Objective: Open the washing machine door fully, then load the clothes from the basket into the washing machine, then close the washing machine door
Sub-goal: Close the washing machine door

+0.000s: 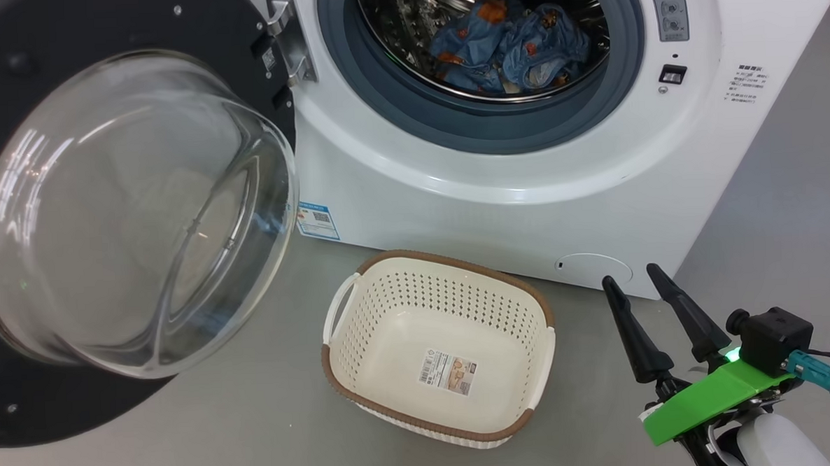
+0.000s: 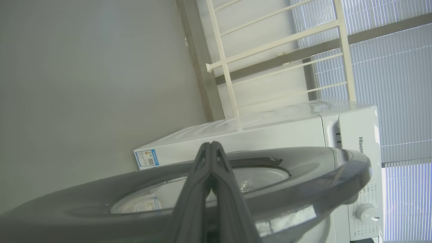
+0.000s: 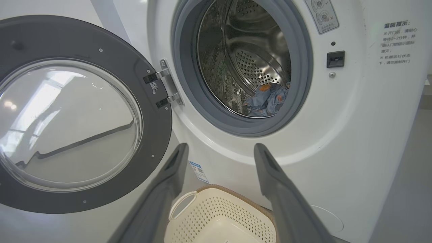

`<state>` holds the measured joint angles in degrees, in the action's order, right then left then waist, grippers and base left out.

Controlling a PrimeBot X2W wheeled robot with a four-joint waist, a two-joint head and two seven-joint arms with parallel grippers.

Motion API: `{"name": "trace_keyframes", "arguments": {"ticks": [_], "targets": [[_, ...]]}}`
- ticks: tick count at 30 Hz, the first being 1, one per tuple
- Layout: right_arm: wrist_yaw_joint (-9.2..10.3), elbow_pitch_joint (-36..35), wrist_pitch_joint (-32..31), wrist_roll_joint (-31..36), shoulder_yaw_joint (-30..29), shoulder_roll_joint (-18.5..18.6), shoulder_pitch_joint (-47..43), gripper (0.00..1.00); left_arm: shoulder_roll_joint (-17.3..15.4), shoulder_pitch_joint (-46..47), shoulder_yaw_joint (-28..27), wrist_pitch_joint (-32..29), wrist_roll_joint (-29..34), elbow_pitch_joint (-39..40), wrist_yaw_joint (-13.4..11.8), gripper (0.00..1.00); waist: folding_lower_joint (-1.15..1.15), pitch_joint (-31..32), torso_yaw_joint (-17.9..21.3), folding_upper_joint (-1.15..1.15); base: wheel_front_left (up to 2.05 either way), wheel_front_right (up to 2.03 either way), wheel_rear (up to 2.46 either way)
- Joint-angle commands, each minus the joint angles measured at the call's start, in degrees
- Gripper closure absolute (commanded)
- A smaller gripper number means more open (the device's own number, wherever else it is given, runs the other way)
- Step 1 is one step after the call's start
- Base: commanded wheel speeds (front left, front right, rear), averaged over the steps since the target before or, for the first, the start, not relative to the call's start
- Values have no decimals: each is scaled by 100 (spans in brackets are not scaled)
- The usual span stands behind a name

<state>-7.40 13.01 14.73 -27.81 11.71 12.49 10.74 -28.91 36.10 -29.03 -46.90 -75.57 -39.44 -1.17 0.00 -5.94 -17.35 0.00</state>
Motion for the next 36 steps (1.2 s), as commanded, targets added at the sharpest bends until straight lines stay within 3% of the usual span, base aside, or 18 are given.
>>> {"name": "trace_keyframes", "arguments": {"ticks": [1, 6, 15, 27, 36], "targets": [[-9, -120, 27, 34, 80, -19, 63, 0, -283, -75, -20, -176, -89, 251, 66, 100, 0, 25, -12, 0, 0, 0, 0], [-9, -85, 27, 22, 83, -65, 26, 0, -107, -396, 113, -757, -267, 828, 33, 100, 0, 128, -16, 0, 0, 0, 0], [-9, -64, 27, -27, 107, -113, -94, 0, 321, -1163, 162, -1446, -612, 2279, -336, 100, 0, 363, 47, 0, 0, 0, 0], [-9, -69, 27, -34, 108, -126, -183, 0, 875, -1843, 324, -1763, -797, 3877, -845, 100, 0, 474, 82, 0, 0, 0, 0], [-9, -69, 27, -45, 132, -110, -185, 0, 1089, -2020, 407, -1868, -902, 4353, -946, 100, 0, 465, 124, 0, 0, 0, 0]]}}
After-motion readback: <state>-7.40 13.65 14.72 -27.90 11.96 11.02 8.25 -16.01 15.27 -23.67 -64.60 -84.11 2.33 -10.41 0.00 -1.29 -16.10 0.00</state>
